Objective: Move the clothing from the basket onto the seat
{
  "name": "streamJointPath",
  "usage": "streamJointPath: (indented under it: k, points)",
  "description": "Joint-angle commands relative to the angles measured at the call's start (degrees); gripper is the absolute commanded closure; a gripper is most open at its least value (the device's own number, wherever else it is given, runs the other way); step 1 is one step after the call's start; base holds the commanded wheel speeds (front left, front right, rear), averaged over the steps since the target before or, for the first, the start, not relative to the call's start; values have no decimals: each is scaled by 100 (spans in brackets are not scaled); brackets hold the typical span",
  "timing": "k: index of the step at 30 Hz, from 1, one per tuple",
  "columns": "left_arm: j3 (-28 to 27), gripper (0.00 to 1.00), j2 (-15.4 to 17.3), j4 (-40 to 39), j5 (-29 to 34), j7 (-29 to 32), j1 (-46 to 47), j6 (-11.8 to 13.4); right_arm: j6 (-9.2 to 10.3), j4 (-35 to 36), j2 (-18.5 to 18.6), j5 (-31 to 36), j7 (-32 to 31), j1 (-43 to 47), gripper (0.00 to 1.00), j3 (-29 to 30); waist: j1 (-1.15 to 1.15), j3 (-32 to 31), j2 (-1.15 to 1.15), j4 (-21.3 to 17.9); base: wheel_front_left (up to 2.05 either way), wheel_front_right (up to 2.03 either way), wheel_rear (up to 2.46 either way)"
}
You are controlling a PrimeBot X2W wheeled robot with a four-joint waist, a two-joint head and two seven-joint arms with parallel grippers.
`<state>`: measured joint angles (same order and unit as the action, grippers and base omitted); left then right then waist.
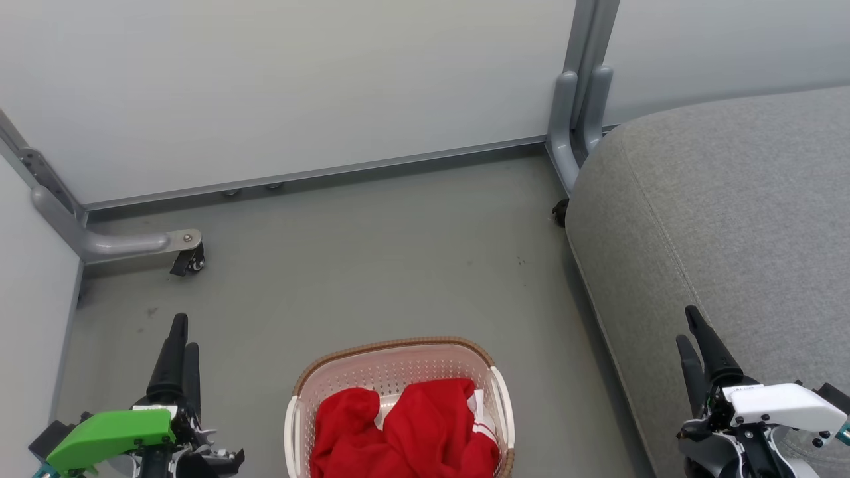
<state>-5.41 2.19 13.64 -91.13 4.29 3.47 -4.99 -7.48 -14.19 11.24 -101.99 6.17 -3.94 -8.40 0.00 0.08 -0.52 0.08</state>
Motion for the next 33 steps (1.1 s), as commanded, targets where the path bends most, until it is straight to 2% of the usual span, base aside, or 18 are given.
streamJointPath:
  k: [1, 8, 21, 33]
  points:
    - [24, 0, 26, -131, 165, -67, 92, -36, -3, 139, 13, 168, 47, -41, 0, 65, 0, 2, 4, 2, 0, 0, 0]
    - [77, 0, 31, -252, 754, -249, 127, -59, -3, 305, -67, 762, 129, -26, 0, 159, 0, 14, 7, 10, 0, 0, 0]
    - [158, 0, 42, -526, 2179, -557, 178, -94, -3, 612, -205, 2312, 268, -25, 0, 255, 0, 32, 12, 22, 0, 0, 0]
    - [393, 0, 51, -728, 3635, -803, 185, 88, -3, 762, -317, 3512, 379, 30, 0, 290, 0, 38, 17, 36, 0, 0, 0]
